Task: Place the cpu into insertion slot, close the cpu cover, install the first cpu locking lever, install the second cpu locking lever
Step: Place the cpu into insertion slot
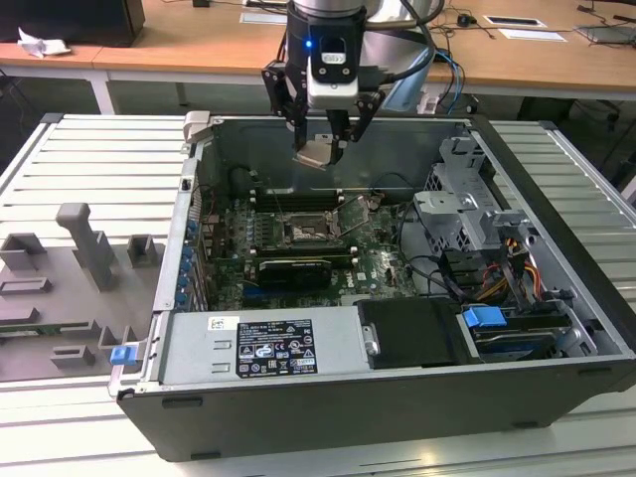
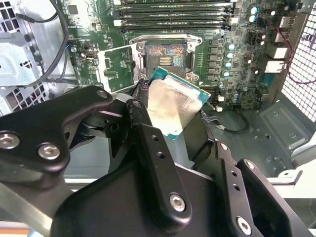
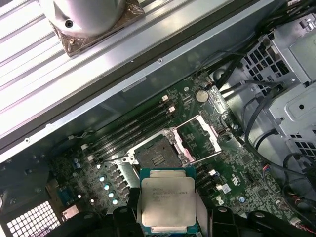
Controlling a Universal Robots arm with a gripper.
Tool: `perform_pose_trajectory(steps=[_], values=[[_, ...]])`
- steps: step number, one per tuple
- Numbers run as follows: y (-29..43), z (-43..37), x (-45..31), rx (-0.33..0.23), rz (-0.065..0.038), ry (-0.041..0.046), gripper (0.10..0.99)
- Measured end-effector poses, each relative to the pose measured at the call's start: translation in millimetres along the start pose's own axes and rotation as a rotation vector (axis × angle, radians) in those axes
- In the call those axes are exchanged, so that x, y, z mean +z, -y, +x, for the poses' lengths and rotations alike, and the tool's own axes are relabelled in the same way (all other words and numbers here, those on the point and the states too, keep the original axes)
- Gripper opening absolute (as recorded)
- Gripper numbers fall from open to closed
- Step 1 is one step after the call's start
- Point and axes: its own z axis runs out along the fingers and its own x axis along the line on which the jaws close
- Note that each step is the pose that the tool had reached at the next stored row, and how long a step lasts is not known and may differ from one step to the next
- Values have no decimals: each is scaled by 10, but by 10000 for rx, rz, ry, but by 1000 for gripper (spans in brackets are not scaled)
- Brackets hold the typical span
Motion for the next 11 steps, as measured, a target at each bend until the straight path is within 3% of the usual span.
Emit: perform_pose_trajectory(steps=[11], values=[[1, 0, 17, 496, -10, 45, 529]])
